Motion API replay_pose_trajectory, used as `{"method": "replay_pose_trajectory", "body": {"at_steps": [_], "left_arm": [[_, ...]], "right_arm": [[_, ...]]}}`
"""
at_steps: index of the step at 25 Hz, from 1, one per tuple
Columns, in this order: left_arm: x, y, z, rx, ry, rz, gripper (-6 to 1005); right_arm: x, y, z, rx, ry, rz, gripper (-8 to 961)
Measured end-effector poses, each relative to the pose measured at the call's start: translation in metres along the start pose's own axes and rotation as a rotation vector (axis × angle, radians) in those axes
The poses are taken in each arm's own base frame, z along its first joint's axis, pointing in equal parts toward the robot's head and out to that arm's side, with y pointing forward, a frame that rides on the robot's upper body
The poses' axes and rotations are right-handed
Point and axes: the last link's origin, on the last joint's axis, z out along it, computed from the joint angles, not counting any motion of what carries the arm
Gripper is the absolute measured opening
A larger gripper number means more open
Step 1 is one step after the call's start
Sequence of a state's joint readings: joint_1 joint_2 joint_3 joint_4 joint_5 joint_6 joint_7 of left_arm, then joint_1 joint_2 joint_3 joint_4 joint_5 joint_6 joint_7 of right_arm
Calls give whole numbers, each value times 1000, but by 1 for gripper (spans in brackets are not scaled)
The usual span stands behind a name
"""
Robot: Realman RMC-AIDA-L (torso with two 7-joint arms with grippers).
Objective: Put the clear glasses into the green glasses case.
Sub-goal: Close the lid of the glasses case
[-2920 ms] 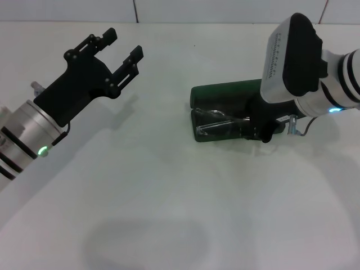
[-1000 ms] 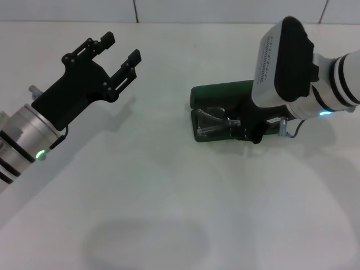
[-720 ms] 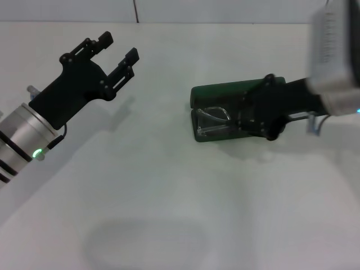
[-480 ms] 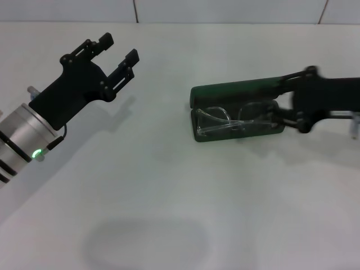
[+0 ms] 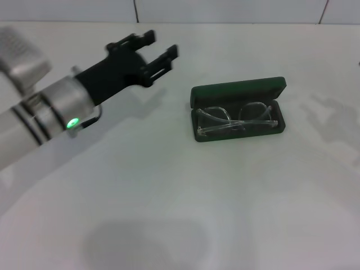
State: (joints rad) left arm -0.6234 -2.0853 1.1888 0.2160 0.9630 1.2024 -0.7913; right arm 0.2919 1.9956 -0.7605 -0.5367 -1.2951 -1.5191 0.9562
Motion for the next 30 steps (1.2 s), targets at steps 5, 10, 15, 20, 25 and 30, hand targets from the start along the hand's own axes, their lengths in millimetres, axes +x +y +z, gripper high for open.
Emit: {"method": "replay_pose_trajectory", "body": {"at_steps": [5,10,15,20,25,30], "left_arm": [[7,-1,44,-36,-154,-85,618],[13,4,78,-48,-263,-58,618],[14,13,101,-61,-366,-42,619],[10,22,110,-73,-438,-31,619],[8,31,114,-100,-457,-19,619],[4,43,115,-149,-492,0,618]], "right_arm": [[8,23,5,-180,65,-62,331],[16,43,9,-384,166,-85,565],[28,58,16,-480,234,-86,668],[32,64,22,-524,260,-89,668],[32,66,25,-543,264,-93,669],[32,66,27,-554,268,-99,665]]}}
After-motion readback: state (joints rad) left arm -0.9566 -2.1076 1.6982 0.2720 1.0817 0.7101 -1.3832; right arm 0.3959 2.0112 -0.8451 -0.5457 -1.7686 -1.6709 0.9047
